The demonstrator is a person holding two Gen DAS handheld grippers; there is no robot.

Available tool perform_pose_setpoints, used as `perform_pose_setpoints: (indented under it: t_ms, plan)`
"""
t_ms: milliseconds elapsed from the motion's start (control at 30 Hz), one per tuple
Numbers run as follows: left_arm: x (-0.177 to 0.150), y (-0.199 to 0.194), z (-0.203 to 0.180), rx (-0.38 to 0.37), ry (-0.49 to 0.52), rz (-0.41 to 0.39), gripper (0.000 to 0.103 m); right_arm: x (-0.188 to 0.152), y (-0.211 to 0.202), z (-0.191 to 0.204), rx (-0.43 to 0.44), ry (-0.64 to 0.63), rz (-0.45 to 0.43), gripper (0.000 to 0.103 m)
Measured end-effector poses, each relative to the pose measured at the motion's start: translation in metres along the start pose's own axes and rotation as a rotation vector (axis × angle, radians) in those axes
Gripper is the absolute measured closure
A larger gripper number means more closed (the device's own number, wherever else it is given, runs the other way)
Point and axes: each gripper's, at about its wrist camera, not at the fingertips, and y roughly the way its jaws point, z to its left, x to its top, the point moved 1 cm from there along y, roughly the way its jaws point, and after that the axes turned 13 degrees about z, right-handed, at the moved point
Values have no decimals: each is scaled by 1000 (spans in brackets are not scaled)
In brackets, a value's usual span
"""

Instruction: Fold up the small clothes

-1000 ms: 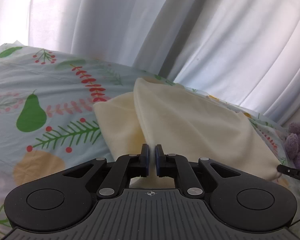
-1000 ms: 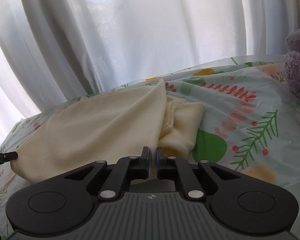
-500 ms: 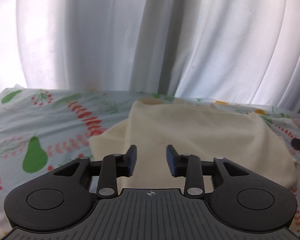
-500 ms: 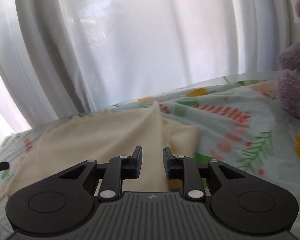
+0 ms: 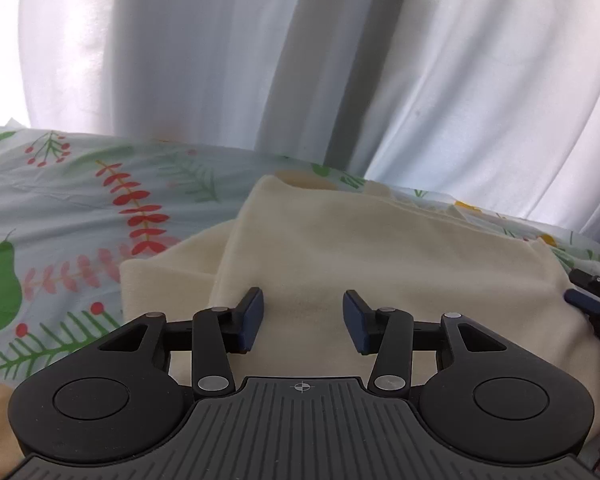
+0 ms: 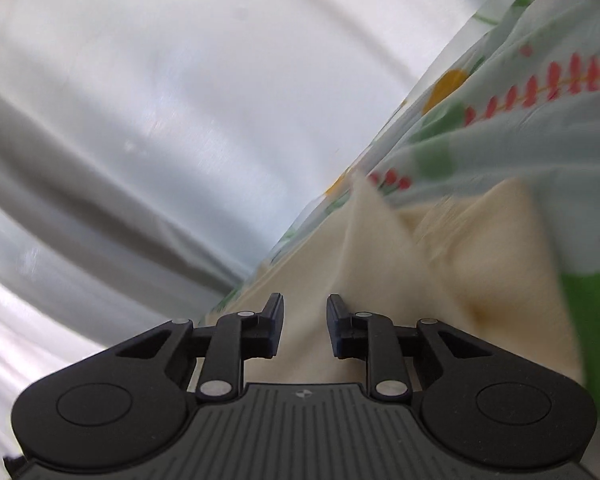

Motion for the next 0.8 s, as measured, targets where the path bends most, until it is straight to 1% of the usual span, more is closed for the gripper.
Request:
perform_pose_setpoints:
  t_ms: [33,67,100,167,200,267,333,400,433,467,500,533,567,600,667,733,767,800]
  plan:
    - [0,-2,5,5,-13,4,53,6,-6,-6,-32,25,-28,79]
    - [0,-4,10,-5,-22,10,53,12,-13,-11,-60,45,-52,79]
    - [-1,-7,15,-22,-30,13,53,14,-18,-16,-53,62,-57,79]
    - [-2,-16,25,-35,-56,11,53,10,-28,-13,-48,66,-56,74]
    - [-3,-21,30,-18,-73,1,49,4,-34,-4,-56,18,-50,70]
    - [-6,-29,41,5,-97,-12,48,-16,-43,18,-64,-124,-23,69]
    - [-8,-36,54,12,-137,-12,48,-40,-45,38,-31,-256,43,64]
    - [-10,-40,64,2,-177,-2,48,-60,-45,38,3,-302,120,62]
    - [-11,-43,67,-13,-191,5,48,-66,-42,34,-19,-288,136,62]
    - [-12,-44,70,-23,-198,10,48,-69,-41,27,-63,-264,132,64]
    - [-13,-45,73,-28,-202,15,47,-70,-43,18,-79,-232,109,77]
    - [-14,-46,75,-30,-202,22,47,-70,-48,10,-82,-184,82,79]
    - [-15,-46,77,-38,-200,34,47,-68,-53,6,-93,-150,62,79]
    - [-16,-45,79,-55,-203,45,46,-66,-60,4,-128,-130,26,79]
    - [-17,-41,86,-111,-226,81,46,-65,-71,13,-211,-183,-13,78]
    - [-18,-33,91,-196,-263,128,45,-69,-75,26,-258,-268,-10,70]
    - [-19,-29,93,-226,-282,145,45,-72,-75,34,-271,-315,3,70]
    - [-19,-25,94,-239,-293,154,44,-75,-73,41,-287,-362,17,70]
